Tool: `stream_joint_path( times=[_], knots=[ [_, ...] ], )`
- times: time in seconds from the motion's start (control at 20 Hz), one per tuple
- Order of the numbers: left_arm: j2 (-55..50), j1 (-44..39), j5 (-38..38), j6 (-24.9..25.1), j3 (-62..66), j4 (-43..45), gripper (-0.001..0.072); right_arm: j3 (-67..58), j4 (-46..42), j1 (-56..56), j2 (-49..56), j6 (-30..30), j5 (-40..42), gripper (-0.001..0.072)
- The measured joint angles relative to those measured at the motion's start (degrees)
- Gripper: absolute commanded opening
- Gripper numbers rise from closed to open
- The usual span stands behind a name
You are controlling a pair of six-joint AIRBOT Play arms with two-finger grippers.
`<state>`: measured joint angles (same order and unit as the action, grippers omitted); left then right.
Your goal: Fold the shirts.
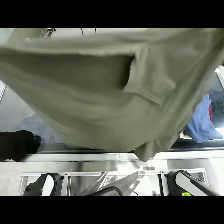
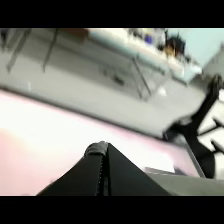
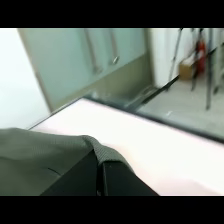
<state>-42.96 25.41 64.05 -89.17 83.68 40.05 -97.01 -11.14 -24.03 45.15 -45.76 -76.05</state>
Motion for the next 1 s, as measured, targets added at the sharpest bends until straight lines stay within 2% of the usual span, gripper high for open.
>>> stream_joint_path(
  times=[0.1,0.25,0.45,0.5,0.55,0.6,0.65,0.7,0.85,1.0],
  knots=[
    [-3.17,-6.97,-2.86,0.94,-6.84,1.14,0.0016,1.64,-3.02,6.10,4.22,0.42,0.37,0.0016],
    [-9.77,-15.78,-11.41,2.54,-13.64,1.90,0.0016,2.80,-12.74,13.42,11.37,-1.25,4.48,0.0017],
    [-23.04,-21.09,-23.28,8.92,-15.21,2.23,0.0017,3.30,-19.65,17.11,24.00,-3.21,10.71,0.0022],
    [-27.10,-21.59,-24.98,10.80,-14.21,2.29,0.0017,3.34,-20.17,17.46,27.36,-3.45,12.63,0.0117],
    [-30.82,-21.97,-25.77,12.28,-12.96,2.34,0.0020,3.37,-20.06,17.75,30.84,-3.72,14.80,0.0311],
    [-34.80,-22.23,-25.75,13.53,-11.26,2.45,0.0126,3.37,-19.45,17.94,33.86,-3.72,16.55,0.0331],
    [-38.32,-22.38,-25.35,14.53,-9.38,2.47,0.0604,3.41,-18.62,18.08,36.83,-3.72,18.36,0.0322],
    [-41.38,-22.36,-24.52,15.32,-7.39,2.45,0.0676,3.41,-17.79,18.14,39.06,-3.76,19.52,0.0321],
    [-49.11,-20.98,-17.75,16.98,-0.66,2.60,0.0676,3.41,-17.03,17.94,43.01,-4.07,20.90,0.0321],
    [-52.74,-17.14,-8.04,16.68,5.42,3.91,0.0676,3.41,-19.91,15.54,43.08,-6.67,17.66,0.0321]
  ],
)
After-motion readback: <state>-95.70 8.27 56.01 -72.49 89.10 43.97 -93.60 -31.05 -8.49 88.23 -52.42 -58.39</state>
